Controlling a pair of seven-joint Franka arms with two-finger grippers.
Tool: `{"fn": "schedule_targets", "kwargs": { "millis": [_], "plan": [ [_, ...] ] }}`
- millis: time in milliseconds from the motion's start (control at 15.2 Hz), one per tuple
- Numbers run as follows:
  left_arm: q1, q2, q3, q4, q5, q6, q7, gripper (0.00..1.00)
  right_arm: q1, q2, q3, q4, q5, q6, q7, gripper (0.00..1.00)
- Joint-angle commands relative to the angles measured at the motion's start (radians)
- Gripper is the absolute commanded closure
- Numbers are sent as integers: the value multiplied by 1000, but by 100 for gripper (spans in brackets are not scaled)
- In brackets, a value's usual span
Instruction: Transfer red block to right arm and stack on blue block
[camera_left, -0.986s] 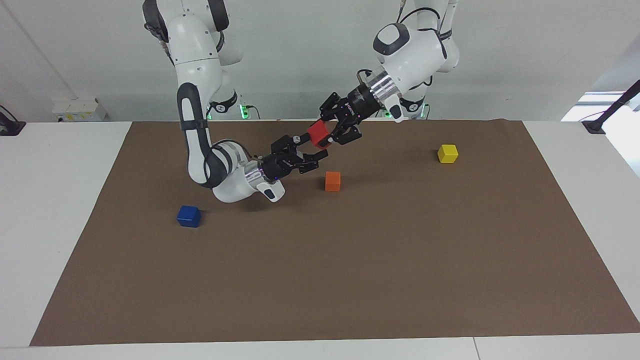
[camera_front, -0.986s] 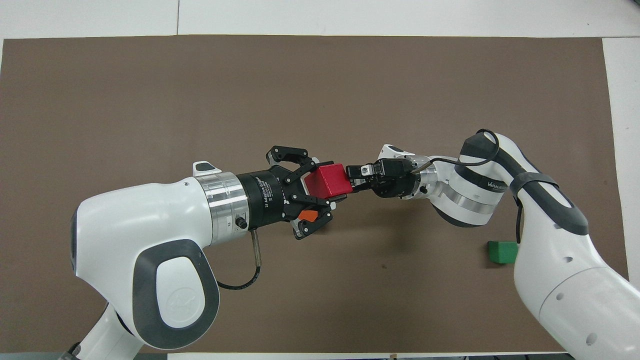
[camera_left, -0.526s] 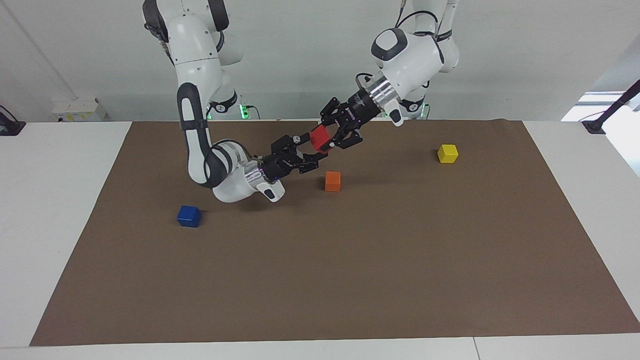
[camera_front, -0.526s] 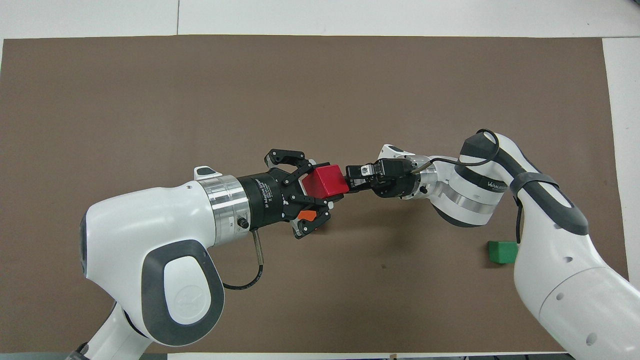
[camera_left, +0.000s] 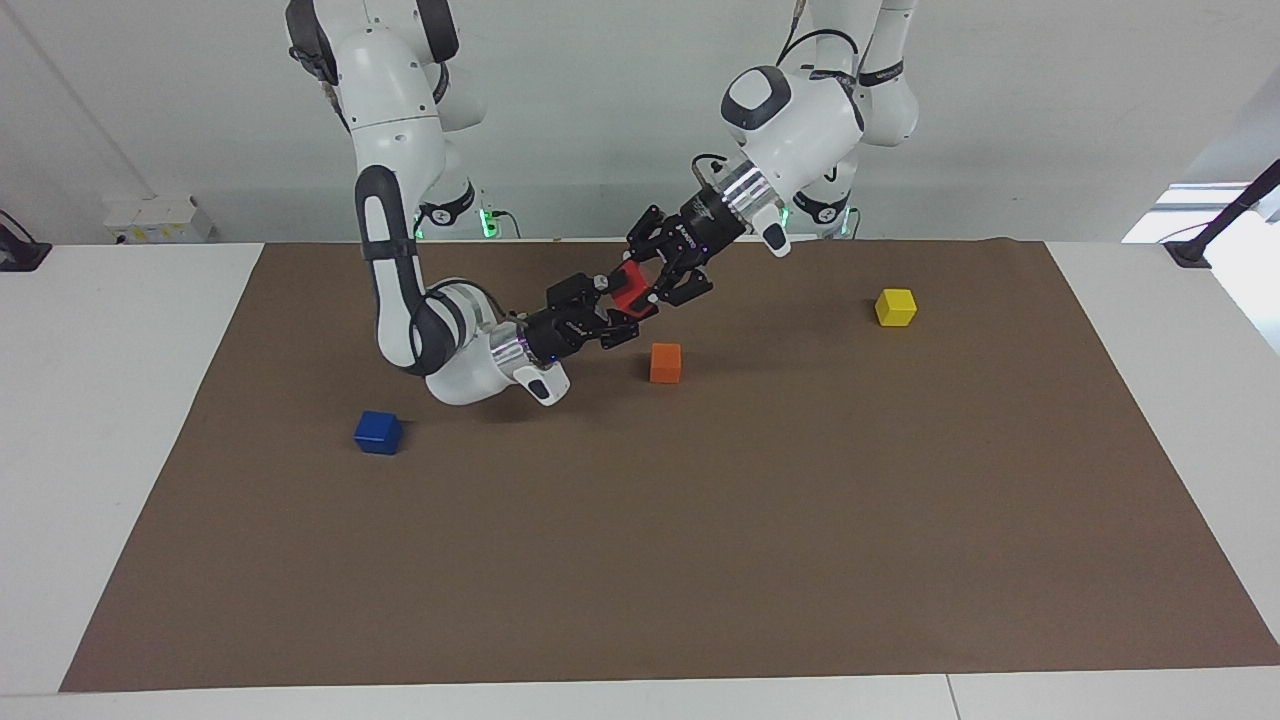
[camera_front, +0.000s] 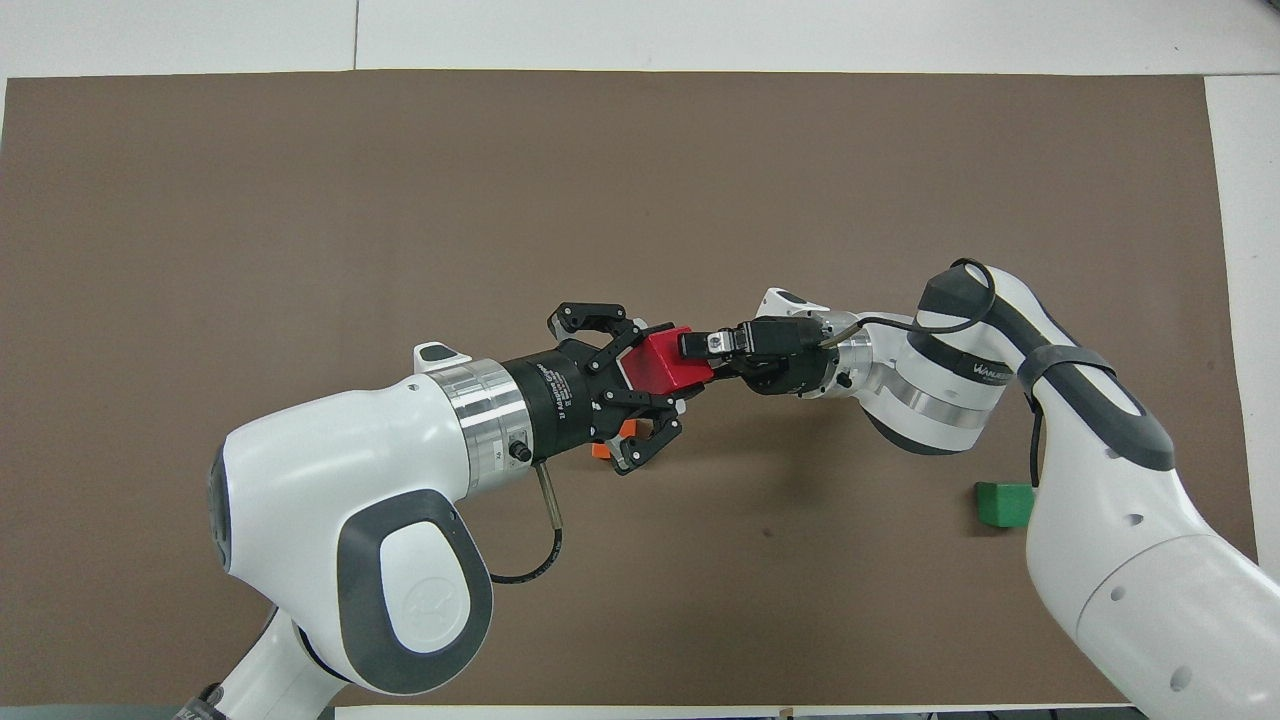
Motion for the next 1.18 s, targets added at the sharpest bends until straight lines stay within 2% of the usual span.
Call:
{"fn": "schedule_targets", "kwargs": {
  "millis": [0,394,460,526,920,1118],
  "plan": [
    [-37,1,11,-3,-29,41,4,100,14,10,3,12,28,46,-29,100],
    [-39,5,11,-9,-35,66,2,100,14,3,3,11,26,74,-52,100],
    [-37,5,11,-8,-35,69,2,57,14,0,3,11,28,75,-52,100],
    [-34,5,11,-8,-35,69,1,1,14,0,3,11,26,75,-52,100],
    [-2,-17,14,-37,-35,46,37,0,22,-11,2,11,25,101,-54,100],
    [94,-58,14,-64,-35,-81,91,0,19,-42,0,9,11,178,-40,100]
  ]
}}
